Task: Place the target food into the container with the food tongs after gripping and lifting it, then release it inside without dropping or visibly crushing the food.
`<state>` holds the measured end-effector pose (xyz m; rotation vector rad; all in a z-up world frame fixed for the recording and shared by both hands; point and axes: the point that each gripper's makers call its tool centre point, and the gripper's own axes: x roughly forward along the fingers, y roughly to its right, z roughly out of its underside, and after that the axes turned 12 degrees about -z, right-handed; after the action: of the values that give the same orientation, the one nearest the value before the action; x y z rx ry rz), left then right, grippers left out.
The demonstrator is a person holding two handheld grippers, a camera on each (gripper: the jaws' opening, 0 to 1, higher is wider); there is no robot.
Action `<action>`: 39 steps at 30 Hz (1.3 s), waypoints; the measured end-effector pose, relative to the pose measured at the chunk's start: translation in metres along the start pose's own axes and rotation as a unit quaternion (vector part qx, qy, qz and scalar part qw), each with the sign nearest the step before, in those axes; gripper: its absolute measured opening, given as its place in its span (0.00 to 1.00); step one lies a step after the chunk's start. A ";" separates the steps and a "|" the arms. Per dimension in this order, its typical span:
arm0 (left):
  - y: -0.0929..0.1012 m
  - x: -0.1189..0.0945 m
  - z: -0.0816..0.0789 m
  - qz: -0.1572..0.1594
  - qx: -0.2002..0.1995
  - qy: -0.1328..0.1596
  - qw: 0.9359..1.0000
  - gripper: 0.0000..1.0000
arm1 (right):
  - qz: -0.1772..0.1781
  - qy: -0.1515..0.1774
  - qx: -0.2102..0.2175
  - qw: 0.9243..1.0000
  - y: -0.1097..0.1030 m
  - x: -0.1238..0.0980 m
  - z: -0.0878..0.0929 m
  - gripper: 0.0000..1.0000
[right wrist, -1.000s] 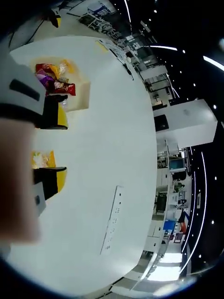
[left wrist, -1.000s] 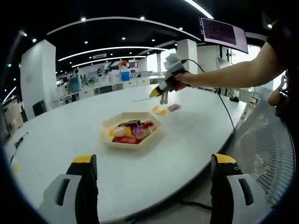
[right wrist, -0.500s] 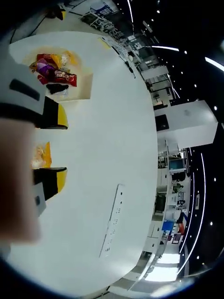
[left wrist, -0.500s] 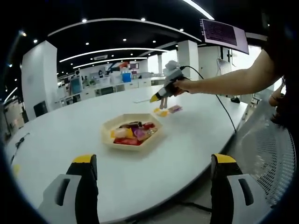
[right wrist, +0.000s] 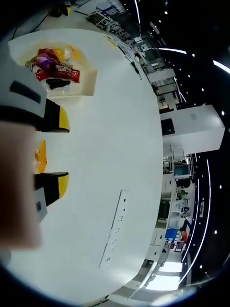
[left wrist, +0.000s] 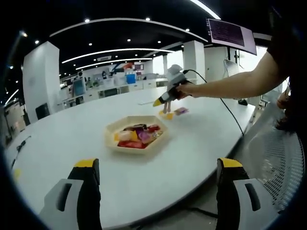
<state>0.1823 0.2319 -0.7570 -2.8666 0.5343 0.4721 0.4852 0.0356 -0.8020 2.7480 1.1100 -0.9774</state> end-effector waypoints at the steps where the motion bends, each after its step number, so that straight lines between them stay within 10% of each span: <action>1: 0.000 0.000 0.000 0.000 0.000 0.000 1.000 0.99 | 0.000 -0.001 0.001 1.000 0.000 0.001 0.001 0.32; 39: -0.001 0.000 0.001 -0.006 0.001 -0.004 1.000 0.99 | 0.032 -0.025 -0.054 0.998 0.004 0.007 0.009 0.21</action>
<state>0.1823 0.2333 -0.7580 -2.8638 0.5156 0.4796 0.4865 0.0340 -0.8141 2.6410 1.0298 -0.9435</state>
